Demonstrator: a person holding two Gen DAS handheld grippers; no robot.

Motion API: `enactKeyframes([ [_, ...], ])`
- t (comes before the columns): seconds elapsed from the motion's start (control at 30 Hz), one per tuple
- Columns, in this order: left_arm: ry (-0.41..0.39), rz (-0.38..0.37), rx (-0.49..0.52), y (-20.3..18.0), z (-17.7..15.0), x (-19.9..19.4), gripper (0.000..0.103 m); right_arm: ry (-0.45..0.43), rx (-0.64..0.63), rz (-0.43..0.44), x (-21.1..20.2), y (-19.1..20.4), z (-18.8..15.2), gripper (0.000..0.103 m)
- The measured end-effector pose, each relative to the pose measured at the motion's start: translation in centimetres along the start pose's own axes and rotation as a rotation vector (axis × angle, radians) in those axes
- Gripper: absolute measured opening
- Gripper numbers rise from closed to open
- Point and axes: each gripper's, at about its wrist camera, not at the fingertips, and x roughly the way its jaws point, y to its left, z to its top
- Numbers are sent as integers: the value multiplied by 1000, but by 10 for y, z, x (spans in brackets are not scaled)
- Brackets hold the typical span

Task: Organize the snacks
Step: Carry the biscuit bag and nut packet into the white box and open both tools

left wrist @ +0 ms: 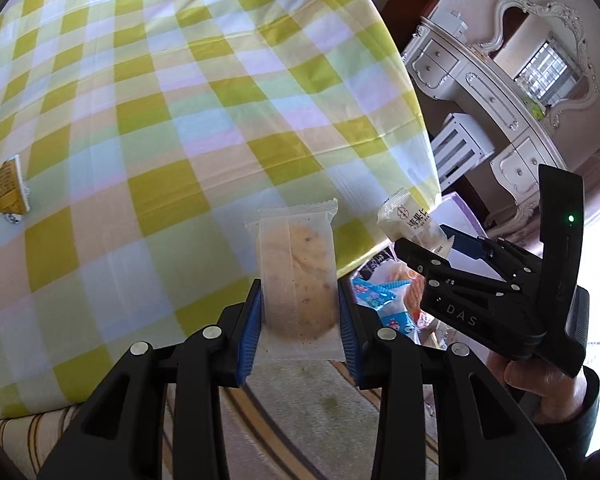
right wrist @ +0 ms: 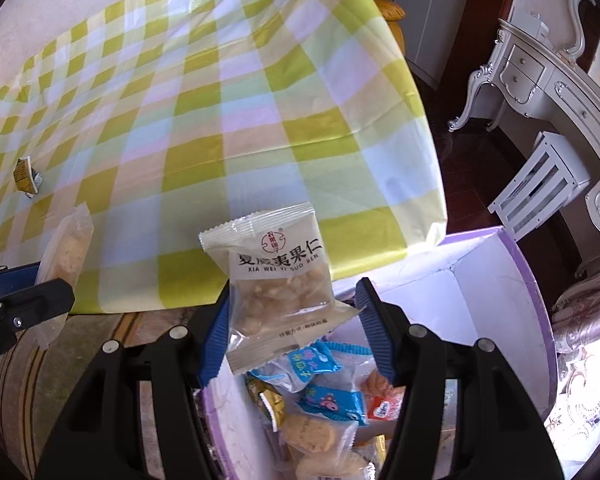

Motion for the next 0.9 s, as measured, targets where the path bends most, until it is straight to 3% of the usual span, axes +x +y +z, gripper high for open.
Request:
enactKeyframes([
  [0.5,182,-172,175,-90,-15,46,35,61,145,-230,8,-84,-32,60],
  [0.6,215,-198,203,-97,-18,52,37,71,159,-267,8,-91,-34,61],
  [0.7,210,-198,199,-97,-18,51,50,83,171,-291,9,-95,-36,65],
  [0.8,205,-199,176,-92,-17,50,50,77,178,-289,7,-95,-36,76],
  [0.9,198,-203,159,-88,-17,48,51,81,180,-288,6,-94,-34,77],
])
